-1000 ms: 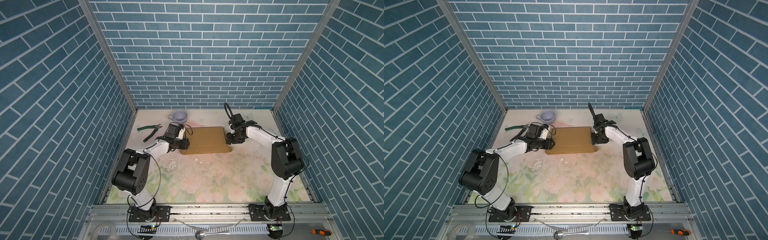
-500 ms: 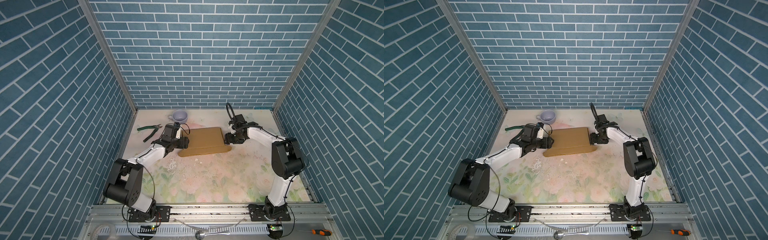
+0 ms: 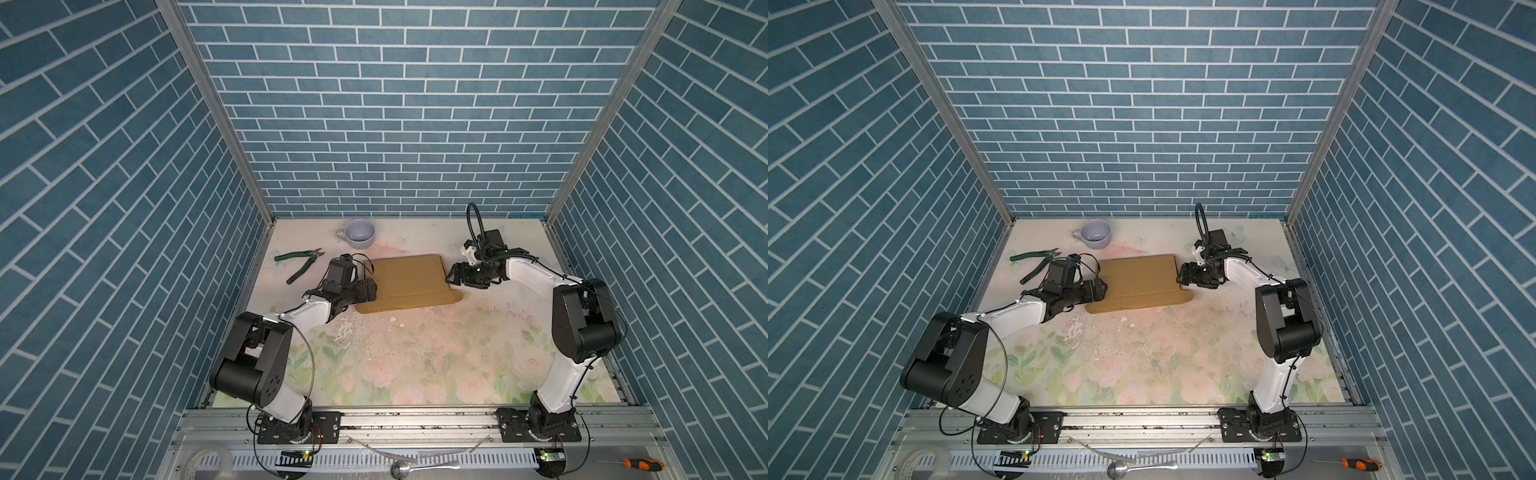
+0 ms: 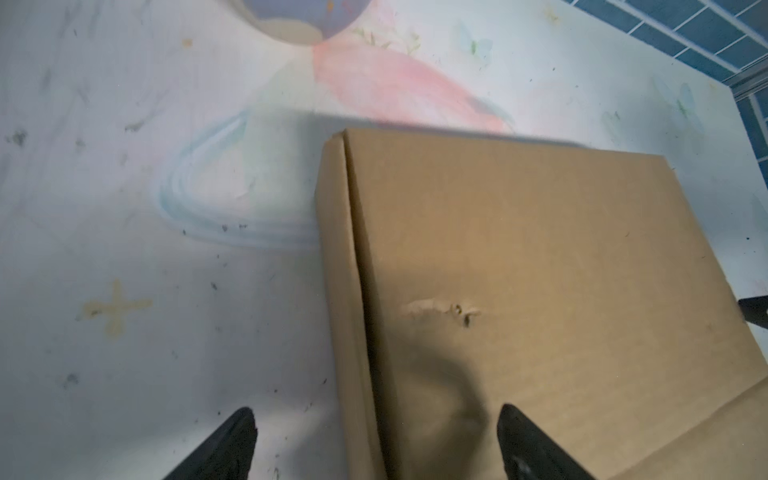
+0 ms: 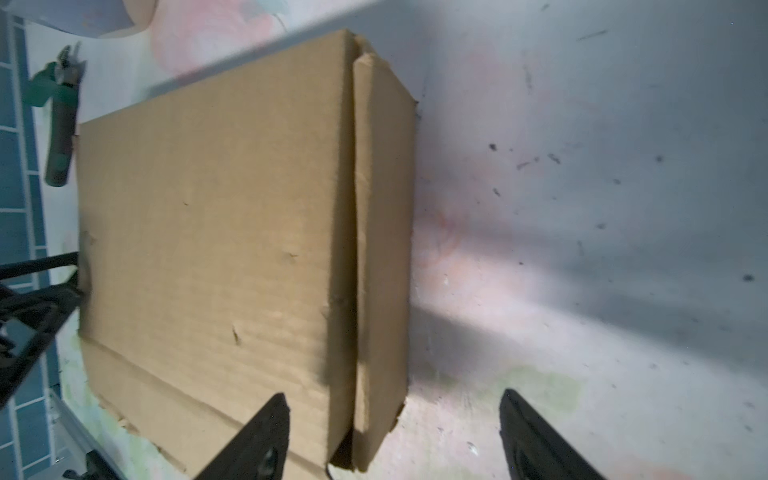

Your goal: Fold the paper box

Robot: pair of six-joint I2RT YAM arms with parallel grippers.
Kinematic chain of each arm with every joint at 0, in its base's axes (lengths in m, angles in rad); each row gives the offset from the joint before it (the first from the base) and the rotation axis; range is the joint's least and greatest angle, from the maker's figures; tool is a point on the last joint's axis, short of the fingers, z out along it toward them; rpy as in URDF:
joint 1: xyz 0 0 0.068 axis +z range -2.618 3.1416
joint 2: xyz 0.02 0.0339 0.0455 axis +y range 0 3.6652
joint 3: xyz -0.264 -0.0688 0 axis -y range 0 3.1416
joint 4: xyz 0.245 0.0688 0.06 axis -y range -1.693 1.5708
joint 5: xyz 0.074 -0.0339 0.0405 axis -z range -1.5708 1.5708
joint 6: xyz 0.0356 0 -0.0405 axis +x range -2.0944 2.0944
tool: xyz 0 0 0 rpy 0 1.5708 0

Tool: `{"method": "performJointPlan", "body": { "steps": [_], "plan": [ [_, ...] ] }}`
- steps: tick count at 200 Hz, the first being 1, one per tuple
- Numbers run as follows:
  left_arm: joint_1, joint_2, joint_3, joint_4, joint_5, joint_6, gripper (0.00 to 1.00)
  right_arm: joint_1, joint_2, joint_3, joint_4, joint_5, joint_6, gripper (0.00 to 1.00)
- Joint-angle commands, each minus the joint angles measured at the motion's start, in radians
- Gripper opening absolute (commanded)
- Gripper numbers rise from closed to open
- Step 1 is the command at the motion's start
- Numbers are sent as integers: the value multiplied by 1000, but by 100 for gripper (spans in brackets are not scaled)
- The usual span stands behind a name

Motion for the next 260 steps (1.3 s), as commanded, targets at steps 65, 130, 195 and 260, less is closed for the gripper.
{"method": "performJointPlan", "body": {
  "steps": [65, 130, 195, 260],
  "plan": [
    [-1, 78, -124, 283, 209, -174, 77, 44, 55, -140, 259, -327, 226, 75],
    [-1, -137, -130, 109, 288, -189, 67, 53, -159, -234, 296, -446, 386, 66],
    [0, -400, -72, -304, 322, -198, 64, 112, -376, -380, 281, -443, 626, 57],
    [-1, -428, 42, -459, 467, -308, 57, 129, -434, -429, 329, -485, 1012, 40]
  ]
}}
